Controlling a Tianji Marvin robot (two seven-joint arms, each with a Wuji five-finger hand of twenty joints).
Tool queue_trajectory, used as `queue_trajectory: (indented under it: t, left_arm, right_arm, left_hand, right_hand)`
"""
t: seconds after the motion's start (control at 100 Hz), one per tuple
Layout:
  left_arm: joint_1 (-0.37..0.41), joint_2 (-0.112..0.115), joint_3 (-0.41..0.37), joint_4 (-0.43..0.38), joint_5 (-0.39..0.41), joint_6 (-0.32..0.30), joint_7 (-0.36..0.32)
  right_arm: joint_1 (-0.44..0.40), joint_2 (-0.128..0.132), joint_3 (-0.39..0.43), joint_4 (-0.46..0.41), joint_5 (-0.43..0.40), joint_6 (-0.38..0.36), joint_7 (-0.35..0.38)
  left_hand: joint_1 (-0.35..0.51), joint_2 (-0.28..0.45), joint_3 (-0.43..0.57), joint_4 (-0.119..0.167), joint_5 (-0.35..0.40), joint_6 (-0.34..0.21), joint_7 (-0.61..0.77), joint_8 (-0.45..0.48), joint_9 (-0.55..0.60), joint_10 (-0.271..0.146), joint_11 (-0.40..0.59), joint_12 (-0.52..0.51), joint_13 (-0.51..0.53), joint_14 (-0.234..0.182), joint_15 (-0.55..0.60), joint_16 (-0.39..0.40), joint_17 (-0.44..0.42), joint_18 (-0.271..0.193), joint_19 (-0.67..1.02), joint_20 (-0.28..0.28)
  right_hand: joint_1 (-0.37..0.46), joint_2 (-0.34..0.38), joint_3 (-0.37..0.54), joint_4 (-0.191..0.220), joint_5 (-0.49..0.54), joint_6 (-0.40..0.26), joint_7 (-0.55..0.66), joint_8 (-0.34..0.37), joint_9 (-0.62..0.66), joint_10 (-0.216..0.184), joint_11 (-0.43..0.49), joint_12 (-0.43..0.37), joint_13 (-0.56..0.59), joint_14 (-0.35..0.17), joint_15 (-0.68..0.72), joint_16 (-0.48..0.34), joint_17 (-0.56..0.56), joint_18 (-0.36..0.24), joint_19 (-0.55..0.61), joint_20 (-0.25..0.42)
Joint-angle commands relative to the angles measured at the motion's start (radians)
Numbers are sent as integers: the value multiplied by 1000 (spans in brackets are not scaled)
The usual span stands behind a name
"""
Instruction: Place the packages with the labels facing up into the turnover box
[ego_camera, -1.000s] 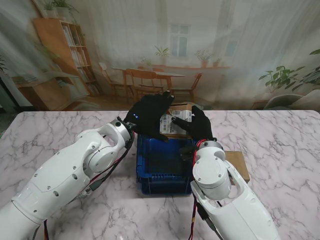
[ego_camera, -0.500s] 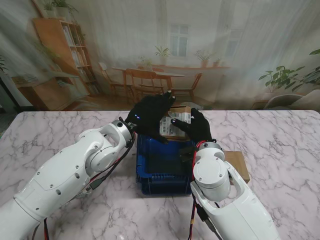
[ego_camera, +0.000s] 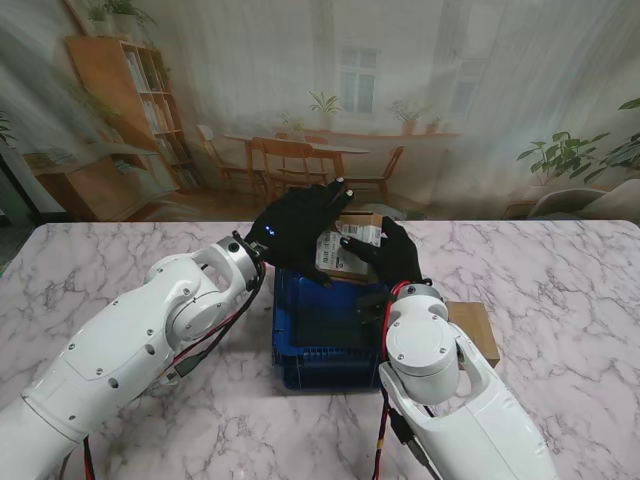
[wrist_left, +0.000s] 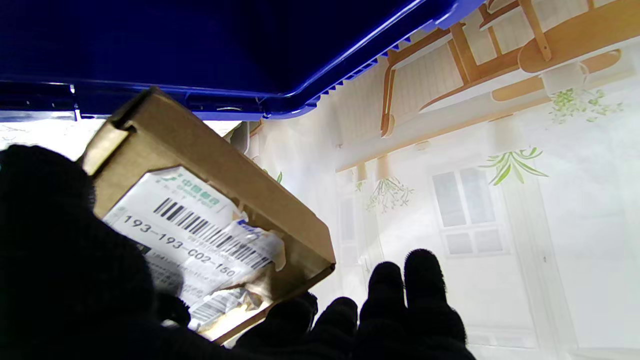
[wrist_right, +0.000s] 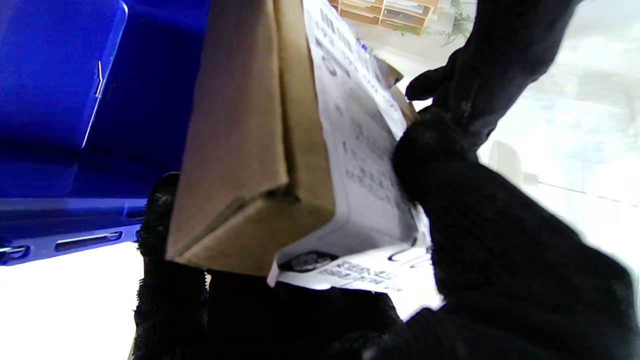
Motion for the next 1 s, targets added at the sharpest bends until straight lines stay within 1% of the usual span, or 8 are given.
queue_trajectory:
  t: [0.0, 0.25, 0.37, 0.5, 0.62, 0.72, 0.82, 0.99]
  left_arm:
    - [5, 3, 0, -13, 4, -7, -20]
    - [-4, 12, 10, -18, 62, -12, -16]
    - [-17, 12, 25, -8, 66, -7, -17]
    - [-21, 7, 27, 0, 38, -13, -16]
    - [-26, 1, 24, 13, 2, -43, 2]
    - [-29, -2, 21, 20, -26, -67, 0]
    - [-31, -5, 22, 25, -47, -77, -5]
    - [-29, -4, 30, 25, -41, -79, 1]
  right_arm:
    - [1, -14, -7, -16, 8, 6, -4]
    - [9, -25, -9, -19, 27, 15, -29]
    - [1, -21, -8, -34, 42, 18, -13]
    - [-7, -15, -11, -42, 46, 20, 7]
    - [-6, -13, -11, -40, 51, 27, 19]
    - [-3, -14, -12, -36, 57, 31, 21]
    - [1, -16, -15, -32, 63, 33, 20]
    - [11, -21, -20, -20, 75, 37, 14]
  left_hand:
    - [-23, 47, 65, -6, -9, -23, -18, -19, -34, 21, -16, -22, -44, 29, -30, -35, -16, 7, -44, -29]
    - [13, 44, 77, 1, -2, 31, 5, 6, -35, 41, -15, -23, -40, 21, -5, -47, -4, 7, -46, -33]
    - [149, 52, 83, 59, -4, 50, 23, 138, -22, 37, 8, 75, 0, 7, 26, -21, 15, -10, 13, -18]
    - [246, 71, 95, 118, -11, -8, 44, 302, 6, -13, 66, 278, 80, -16, 71, 48, 50, -31, 79, 12]
    - [286, 79, 106, 150, -19, -41, 66, 407, 30, -74, 131, 373, 152, -16, 128, 148, 112, -35, 156, 72]
    - [291, 80, 93, 141, -11, -68, 19, 325, 13, -103, 74, 328, 152, 7, 97, 148, 186, -26, 185, 90]
    - [255, 60, 85, 110, -11, -78, 16, 251, -1, -74, 39, 272, 152, 23, 88, 124, 210, -51, 194, 87]
    - [113, 28, 77, 46, -10, -101, 2, 97, -24, -43, -12, 29, 184, 115, 87, 74, 246, 29, 218, 85]
  right_hand:
    - [148, 122, 166, 63, 49, -200, 121, 31, 124, -160, 144, 30, 93, -56, 84, 17, 10, 8, -2, -5]
    - [148, 124, 162, 63, 44, -202, 131, 26, 125, -166, 147, 24, 101, -63, 79, 14, 15, 4, -10, -11]
    - [149, 122, 163, 64, 44, -199, 133, 22, 126, -164, 149, 22, 103, -59, 80, 14, 16, 4, -10, -13]
    - [149, 119, 166, 64, 44, -199, 134, 20, 127, -161, 151, 22, 103, -55, 82, 16, 15, 5, -11, -14]
    - [149, 119, 168, 63, 44, -199, 135, 19, 126, -156, 151, 23, 101, -50, 83, 17, 14, 8, -15, -16]
    - [149, 119, 169, 63, 44, -199, 136, 18, 125, -157, 151, 23, 100, -50, 83, 17, 12, 10, -18, -17]
    - [148, 119, 169, 63, 44, -199, 136, 18, 125, -157, 151, 24, 99, -49, 83, 18, 12, 11, -20, -18]
    - [149, 119, 170, 63, 44, -199, 136, 17, 123, -157, 149, 26, 97, -51, 82, 18, 11, 12, -21, -20]
